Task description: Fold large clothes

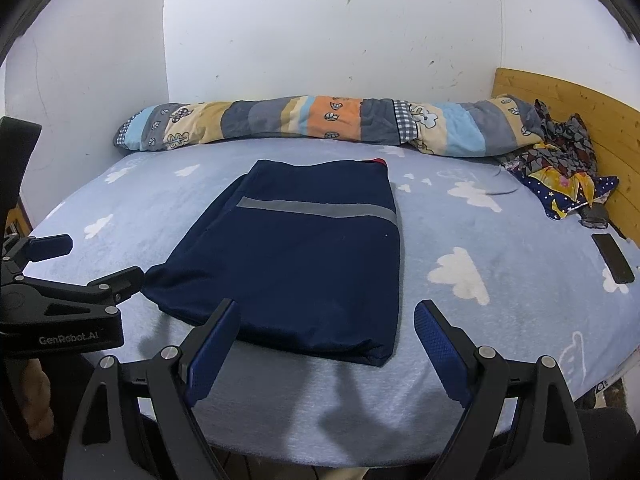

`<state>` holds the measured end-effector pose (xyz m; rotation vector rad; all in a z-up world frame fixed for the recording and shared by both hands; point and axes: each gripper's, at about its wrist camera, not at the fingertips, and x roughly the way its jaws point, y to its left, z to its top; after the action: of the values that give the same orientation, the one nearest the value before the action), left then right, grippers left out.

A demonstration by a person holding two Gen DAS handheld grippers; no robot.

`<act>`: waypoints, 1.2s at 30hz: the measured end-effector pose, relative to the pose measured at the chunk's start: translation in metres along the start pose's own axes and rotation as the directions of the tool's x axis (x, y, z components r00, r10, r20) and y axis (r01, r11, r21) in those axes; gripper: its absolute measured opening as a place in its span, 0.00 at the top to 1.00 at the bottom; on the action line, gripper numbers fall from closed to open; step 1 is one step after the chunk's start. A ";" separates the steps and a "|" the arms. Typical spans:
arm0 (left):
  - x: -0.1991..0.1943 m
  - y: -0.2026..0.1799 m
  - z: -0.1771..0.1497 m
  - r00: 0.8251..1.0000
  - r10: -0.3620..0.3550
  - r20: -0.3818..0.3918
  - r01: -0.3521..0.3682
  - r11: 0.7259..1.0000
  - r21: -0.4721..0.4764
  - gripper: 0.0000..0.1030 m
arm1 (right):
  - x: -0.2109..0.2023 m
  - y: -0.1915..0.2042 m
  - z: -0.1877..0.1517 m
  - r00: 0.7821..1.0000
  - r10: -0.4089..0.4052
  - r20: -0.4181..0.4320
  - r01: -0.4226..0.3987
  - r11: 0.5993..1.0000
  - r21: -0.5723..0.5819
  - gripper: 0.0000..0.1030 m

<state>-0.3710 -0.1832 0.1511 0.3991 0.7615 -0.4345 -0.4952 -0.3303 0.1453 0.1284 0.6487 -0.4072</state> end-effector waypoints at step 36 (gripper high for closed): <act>0.001 0.000 -0.001 1.000 0.031 -0.002 -0.031 1.000 0.007 0.00 | -0.001 -0.002 0.000 1.000 -0.004 -0.007 0.004 1.000 0.011 0.12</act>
<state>-0.3714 -0.1827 0.1494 0.4177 0.7554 -0.4083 -0.4966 -0.3319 0.1456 0.1388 0.6542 -0.4143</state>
